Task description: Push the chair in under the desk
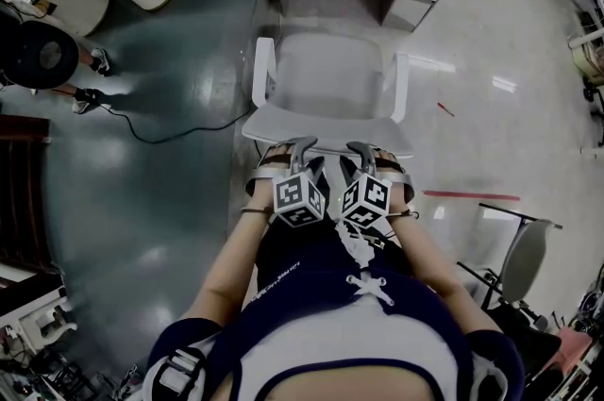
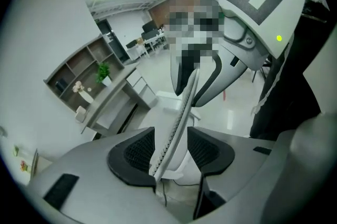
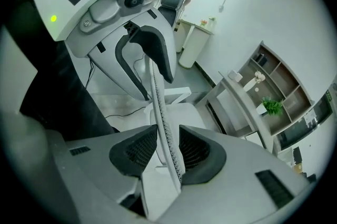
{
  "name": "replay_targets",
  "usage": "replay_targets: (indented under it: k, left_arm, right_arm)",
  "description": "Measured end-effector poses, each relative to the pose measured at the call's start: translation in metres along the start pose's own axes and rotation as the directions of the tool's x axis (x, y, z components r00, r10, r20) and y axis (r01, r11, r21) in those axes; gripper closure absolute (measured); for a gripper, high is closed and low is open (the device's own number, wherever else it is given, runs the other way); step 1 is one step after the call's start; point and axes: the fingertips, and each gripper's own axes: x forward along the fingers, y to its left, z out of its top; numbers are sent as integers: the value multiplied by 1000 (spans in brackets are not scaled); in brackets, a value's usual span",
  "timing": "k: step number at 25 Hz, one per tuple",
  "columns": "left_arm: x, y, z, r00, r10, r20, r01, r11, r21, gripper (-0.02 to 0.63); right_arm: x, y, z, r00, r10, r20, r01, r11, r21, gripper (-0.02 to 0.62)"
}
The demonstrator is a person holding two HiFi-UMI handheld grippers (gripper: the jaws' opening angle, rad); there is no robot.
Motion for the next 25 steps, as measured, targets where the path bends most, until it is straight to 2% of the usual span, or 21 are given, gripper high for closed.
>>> replay_targets:
  k: [5, 10, 15, 18, 25]
  left_arm:
    - [12, -2, -12, 999, -24, -27, 25, 999, 20, 417]
    - [20, -2, -20, 998, -58, -34, 58, 998, -7, 417]
    - [24, 0, -22, 998, -65, -9, 65, 997, -51, 419]
    - [24, 4, -22, 998, -65, 15, 66, 996, -61, 423]
    - [28, 8, -21, 997, -60, 42, 63, 996, -71, 422]
  right_arm:
    - [10, 2, -3, 1000, 10, 9, -10, 1000, 2, 489]
    - [12, 2, -3, 998, 0, 58, -3, 999, 44, 489]
    - [12, 4, -4, 995, -21, 102, 15, 999, 52, 488]
    - [14, 2, -3, 993, -6, 119, -1, 998, 61, 488]
    - [17, -3, -3, 993, -1, 114, -6, 998, 61, 488]
